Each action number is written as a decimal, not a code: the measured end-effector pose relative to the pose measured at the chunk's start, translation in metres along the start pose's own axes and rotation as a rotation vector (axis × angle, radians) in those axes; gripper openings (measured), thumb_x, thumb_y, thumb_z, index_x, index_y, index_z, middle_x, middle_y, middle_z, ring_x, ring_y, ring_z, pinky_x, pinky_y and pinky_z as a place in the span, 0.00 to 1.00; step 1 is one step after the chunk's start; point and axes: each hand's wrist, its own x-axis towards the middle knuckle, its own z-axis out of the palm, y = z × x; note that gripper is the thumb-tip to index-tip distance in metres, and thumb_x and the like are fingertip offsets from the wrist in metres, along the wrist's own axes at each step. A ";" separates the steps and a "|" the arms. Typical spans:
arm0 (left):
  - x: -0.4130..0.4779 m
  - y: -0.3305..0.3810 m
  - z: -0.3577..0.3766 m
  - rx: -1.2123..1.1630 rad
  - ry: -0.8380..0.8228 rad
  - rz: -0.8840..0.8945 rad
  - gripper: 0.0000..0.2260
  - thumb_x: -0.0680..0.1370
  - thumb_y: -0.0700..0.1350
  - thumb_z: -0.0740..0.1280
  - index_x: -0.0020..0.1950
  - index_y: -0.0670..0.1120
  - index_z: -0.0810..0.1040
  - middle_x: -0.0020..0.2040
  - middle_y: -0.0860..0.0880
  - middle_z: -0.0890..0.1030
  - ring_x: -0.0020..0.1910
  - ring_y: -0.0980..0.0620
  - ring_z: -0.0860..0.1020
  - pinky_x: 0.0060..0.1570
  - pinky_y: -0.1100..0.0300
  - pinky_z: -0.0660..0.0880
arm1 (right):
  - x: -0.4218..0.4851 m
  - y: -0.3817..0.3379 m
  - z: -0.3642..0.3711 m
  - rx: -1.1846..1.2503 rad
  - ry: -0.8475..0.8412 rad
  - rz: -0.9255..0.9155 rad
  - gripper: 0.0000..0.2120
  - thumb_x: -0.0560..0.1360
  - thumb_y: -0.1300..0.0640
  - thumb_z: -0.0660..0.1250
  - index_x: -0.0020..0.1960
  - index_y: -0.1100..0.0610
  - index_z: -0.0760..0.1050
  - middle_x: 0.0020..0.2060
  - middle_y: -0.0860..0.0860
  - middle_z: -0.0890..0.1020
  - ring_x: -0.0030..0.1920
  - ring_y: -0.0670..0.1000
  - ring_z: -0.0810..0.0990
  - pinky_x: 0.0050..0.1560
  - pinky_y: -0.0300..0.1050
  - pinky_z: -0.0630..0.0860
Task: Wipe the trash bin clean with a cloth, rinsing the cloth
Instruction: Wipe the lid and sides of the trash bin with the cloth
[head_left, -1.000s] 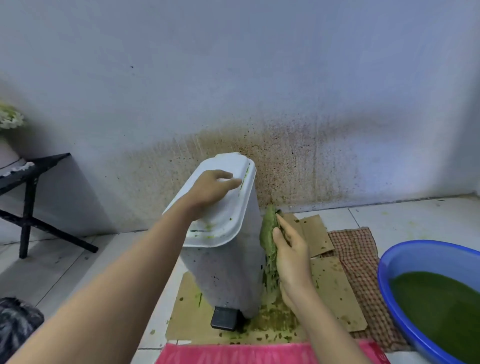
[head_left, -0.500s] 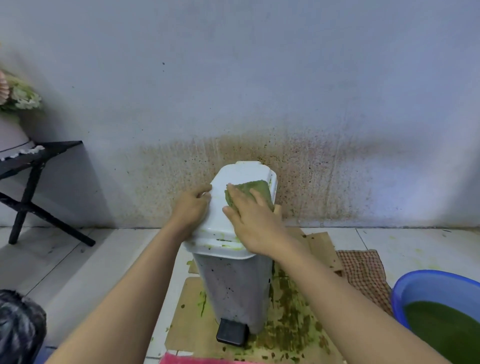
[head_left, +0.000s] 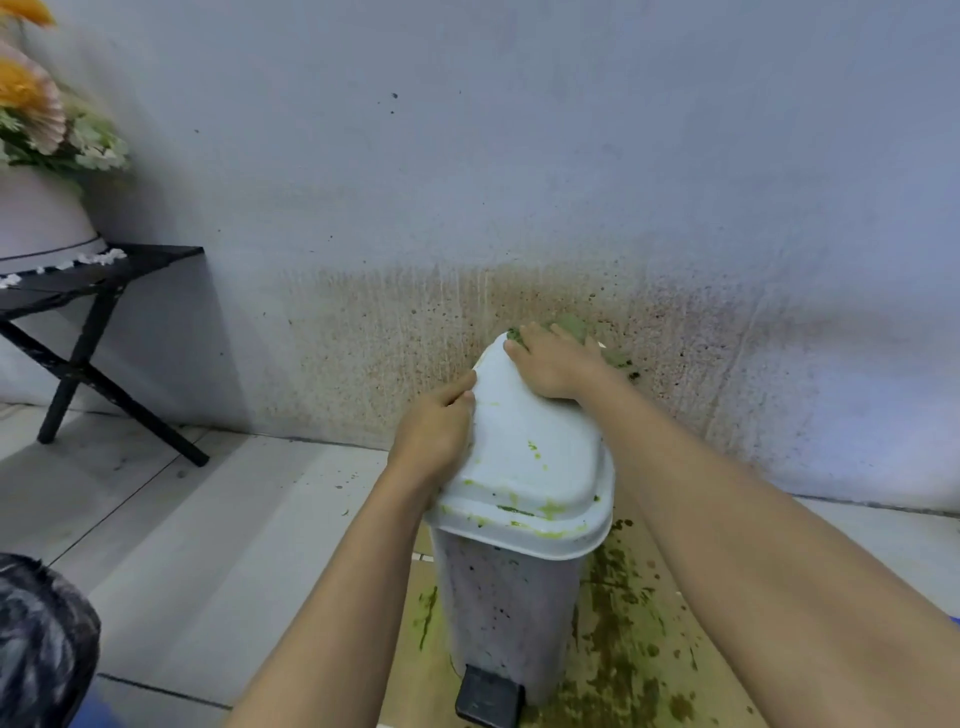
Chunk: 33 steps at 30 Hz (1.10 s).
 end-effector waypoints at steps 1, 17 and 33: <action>-0.001 0.000 0.000 0.002 0.017 -0.002 0.17 0.83 0.49 0.59 0.71 0.56 0.75 0.69 0.46 0.77 0.67 0.41 0.74 0.67 0.43 0.71 | -0.008 -0.011 0.004 0.012 0.003 -0.085 0.28 0.83 0.42 0.43 0.79 0.53 0.54 0.79 0.50 0.55 0.79 0.52 0.50 0.74 0.61 0.48; -0.028 0.016 0.001 -0.136 0.314 -0.149 0.28 0.80 0.68 0.53 0.50 0.45 0.78 0.44 0.48 0.78 0.47 0.46 0.76 0.47 0.51 0.72 | -0.143 -0.018 0.010 0.797 0.351 -0.165 0.18 0.80 0.43 0.59 0.66 0.48 0.76 0.66 0.45 0.77 0.69 0.52 0.72 0.72 0.59 0.63; -0.064 0.010 0.024 0.159 0.277 -0.146 0.35 0.72 0.73 0.58 0.66 0.48 0.75 0.61 0.47 0.80 0.59 0.42 0.78 0.60 0.44 0.74 | -0.146 0.029 0.063 1.636 0.397 0.424 0.22 0.76 0.46 0.66 0.68 0.53 0.76 0.64 0.50 0.79 0.65 0.53 0.76 0.68 0.58 0.72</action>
